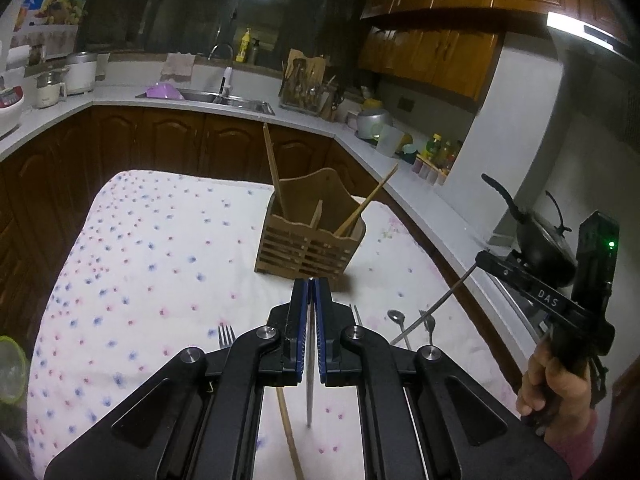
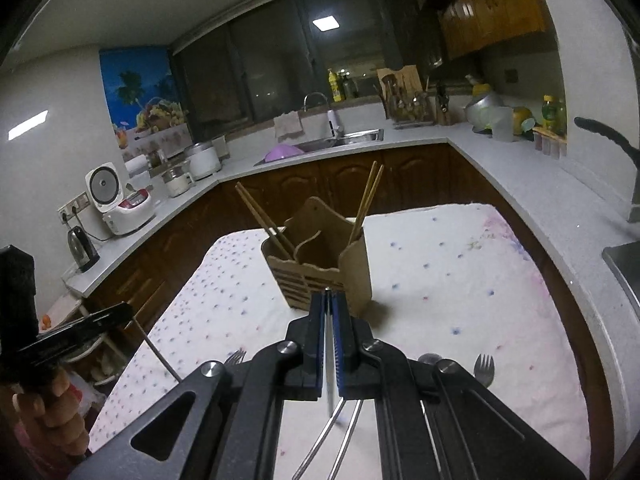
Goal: Organize utensils
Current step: 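Lift both held metal chopsticks upright and carry them over the wooden holder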
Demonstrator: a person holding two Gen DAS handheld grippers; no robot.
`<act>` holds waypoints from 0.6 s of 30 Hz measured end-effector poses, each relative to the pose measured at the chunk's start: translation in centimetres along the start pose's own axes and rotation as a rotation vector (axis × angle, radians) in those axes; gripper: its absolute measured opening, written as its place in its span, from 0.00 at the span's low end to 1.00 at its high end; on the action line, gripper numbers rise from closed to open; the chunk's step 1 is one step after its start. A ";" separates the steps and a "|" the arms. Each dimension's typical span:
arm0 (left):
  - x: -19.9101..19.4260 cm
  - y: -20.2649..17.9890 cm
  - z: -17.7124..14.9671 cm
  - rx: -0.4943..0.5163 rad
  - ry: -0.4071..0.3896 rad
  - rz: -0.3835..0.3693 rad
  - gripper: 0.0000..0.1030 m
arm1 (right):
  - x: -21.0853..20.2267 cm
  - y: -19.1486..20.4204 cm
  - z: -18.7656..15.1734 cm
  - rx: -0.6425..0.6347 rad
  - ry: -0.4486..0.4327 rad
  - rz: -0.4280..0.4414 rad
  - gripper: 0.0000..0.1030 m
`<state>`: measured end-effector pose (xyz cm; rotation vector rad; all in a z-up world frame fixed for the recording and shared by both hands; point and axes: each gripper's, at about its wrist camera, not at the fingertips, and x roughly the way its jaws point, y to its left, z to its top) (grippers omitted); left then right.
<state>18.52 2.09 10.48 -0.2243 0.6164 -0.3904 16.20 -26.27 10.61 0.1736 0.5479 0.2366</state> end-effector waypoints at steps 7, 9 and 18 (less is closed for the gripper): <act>-0.2 0.3 1.0 -0.009 -0.029 0.002 0.03 | 0.3 -0.1 0.6 0.001 -0.011 0.009 0.04; -0.3 0.3 1.4 -0.009 -0.041 0.003 0.03 | 0.4 -0.1 0.7 0.001 -0.014 0.010 0.04; -0.1 0.5 3.9 -0.012 -0.105 0.005 0.03 | 0.9 -0.3 2.2 0.009 -0.045 0.013 0.04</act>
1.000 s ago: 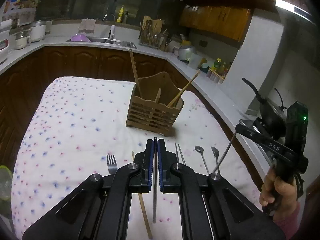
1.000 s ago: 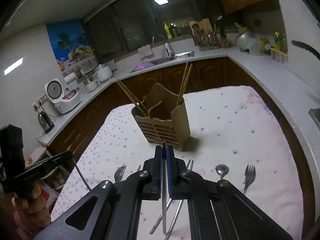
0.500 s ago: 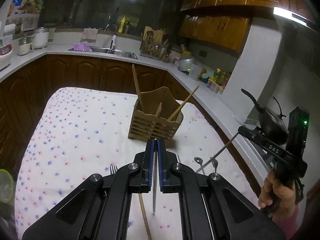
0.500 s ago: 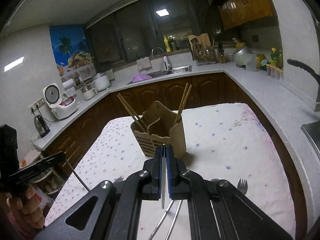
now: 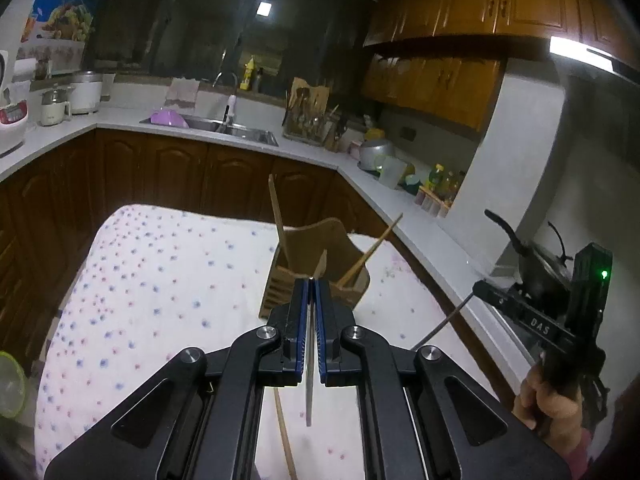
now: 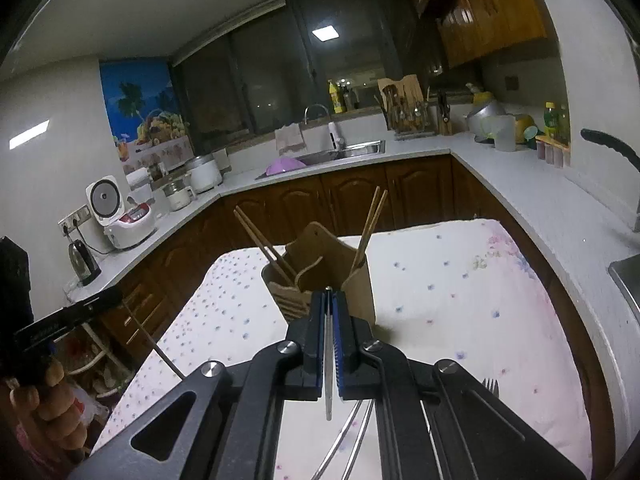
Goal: Organize utensils
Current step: 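Lift both held metal chopsticks upright and carry them over the wooden holder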
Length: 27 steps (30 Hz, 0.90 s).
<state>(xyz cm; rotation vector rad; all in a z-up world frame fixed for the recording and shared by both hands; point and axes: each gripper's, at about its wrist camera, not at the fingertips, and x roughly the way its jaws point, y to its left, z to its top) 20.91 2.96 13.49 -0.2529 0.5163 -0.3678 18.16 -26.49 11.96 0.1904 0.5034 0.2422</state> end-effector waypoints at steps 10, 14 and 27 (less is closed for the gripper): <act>0.4 0.3 2.3 -0.014 -0.056 0.000 0.03 | 0.3 -0.2 1.4 0.013 -0.040 0.006 0.04; 0.6 0.5 2.8 -0.019 -0.075 0.003 0.03 | 0.4 -0.2 2.1 0.017 -0.058 0.007 0.04; 1.8 0.9 6.3 -0.025 -0.166 -0.006 0.03 | 0.8 0.1 5.4 0.015 -0.147 0.009 0.04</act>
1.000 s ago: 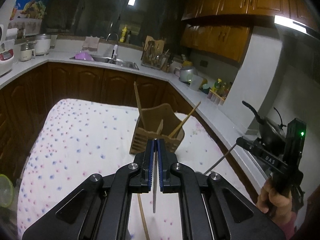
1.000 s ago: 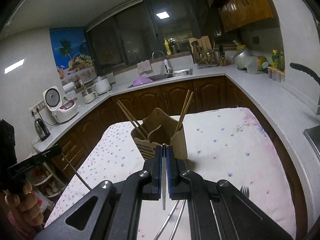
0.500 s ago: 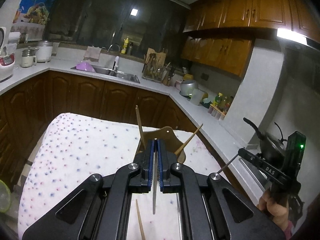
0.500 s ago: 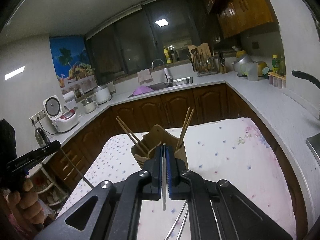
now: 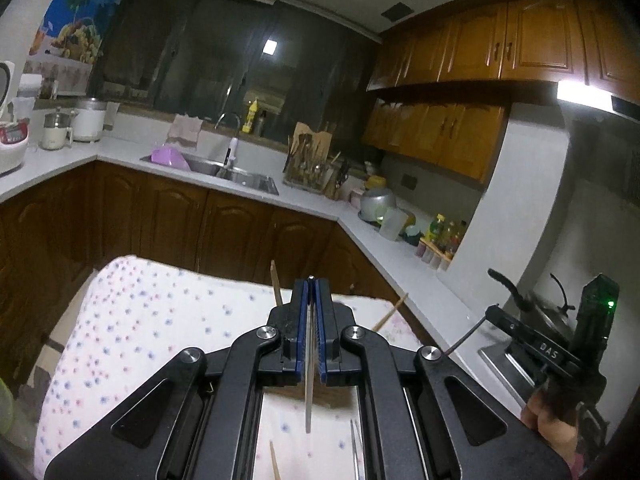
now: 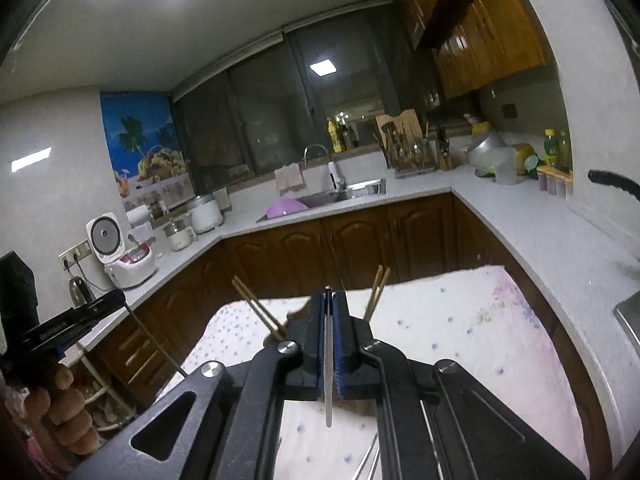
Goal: Organize utensils
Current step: 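Lift both held metal chopsticks upright and carry them over the wooden holder, then lower both held chopsticks down into the wooden holder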
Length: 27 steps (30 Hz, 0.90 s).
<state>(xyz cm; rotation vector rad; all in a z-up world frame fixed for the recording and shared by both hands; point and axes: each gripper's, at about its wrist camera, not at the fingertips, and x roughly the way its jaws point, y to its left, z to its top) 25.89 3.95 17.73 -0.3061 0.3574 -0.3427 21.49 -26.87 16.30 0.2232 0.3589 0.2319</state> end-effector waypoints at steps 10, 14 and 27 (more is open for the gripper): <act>2.6 0.2 4.0 -0.006 -0.100 -0.001 0.03 | 1.8 0.6 3.1 -0.030 -0.088 -0.022 0.04; 4.0 0.2 4.6 0.002 -0.131 0.008 0.03 | 2.6 0.2 3.5 -0.020 -0.113 -0.032 0.04; 10.3 2.4 2.1 -0.058 -0.095 0.040 0.03 | 7.4 -2.1 1.5 0.014 -0.043 -0.060 0.04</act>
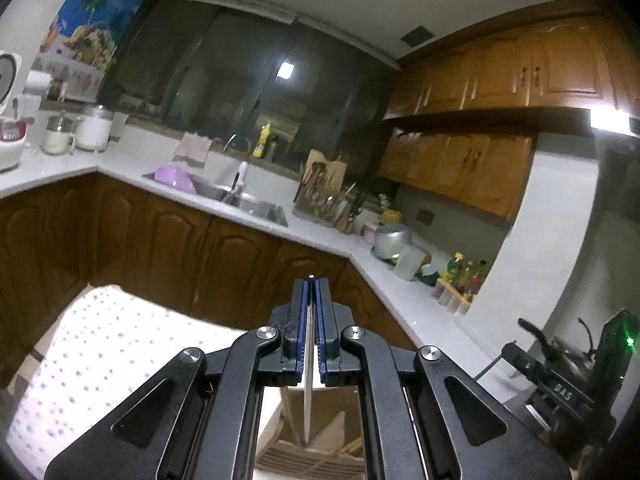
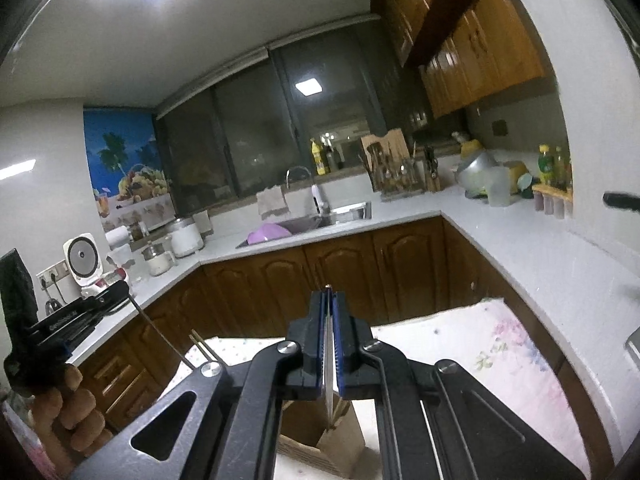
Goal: Organize utensils
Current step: 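Lower both held chopsticks down into the wooden holder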
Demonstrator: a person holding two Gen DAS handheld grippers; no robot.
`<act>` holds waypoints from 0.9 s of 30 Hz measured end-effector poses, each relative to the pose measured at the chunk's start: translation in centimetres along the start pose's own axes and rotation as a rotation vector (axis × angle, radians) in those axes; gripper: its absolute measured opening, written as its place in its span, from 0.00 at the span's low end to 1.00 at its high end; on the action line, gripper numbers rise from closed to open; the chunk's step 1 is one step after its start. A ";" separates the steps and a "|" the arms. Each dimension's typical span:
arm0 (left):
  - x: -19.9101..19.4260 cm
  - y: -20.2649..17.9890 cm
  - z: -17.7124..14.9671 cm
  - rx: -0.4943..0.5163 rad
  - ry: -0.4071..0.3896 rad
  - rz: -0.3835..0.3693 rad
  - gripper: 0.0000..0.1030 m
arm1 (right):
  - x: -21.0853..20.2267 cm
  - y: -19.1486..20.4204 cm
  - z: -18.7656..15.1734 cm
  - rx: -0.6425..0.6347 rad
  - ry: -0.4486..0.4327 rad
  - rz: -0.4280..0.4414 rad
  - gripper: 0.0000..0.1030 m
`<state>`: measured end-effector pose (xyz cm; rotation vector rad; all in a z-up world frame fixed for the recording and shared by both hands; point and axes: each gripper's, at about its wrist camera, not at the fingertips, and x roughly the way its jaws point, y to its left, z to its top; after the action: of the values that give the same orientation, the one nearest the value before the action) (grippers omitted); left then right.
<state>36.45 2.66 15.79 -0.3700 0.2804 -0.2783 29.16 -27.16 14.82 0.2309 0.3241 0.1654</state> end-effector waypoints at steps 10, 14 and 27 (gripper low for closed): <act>3.7 1.8 -3.8 0.004 0.117 0.054 0.03 | 3.3 -1.2 -2.8 0.042 0.112 0.000 0.04; 4.8 2.5 -4.7 -0.013 0.170 0.058 0.04 | 4.2 -1.9 -3.4 0.067 0.154 0.000 0.04; 5.8 2.1 -5.5 0.001 0.226 0.042 0.04 | 5.1 -2.5 -4.0 0.099 0.207 0.011 0.04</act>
<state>40.54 0.96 8.82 -0.3313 0.5094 -0.2798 32.90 -27.80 8.98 0.3142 0.5374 0.1844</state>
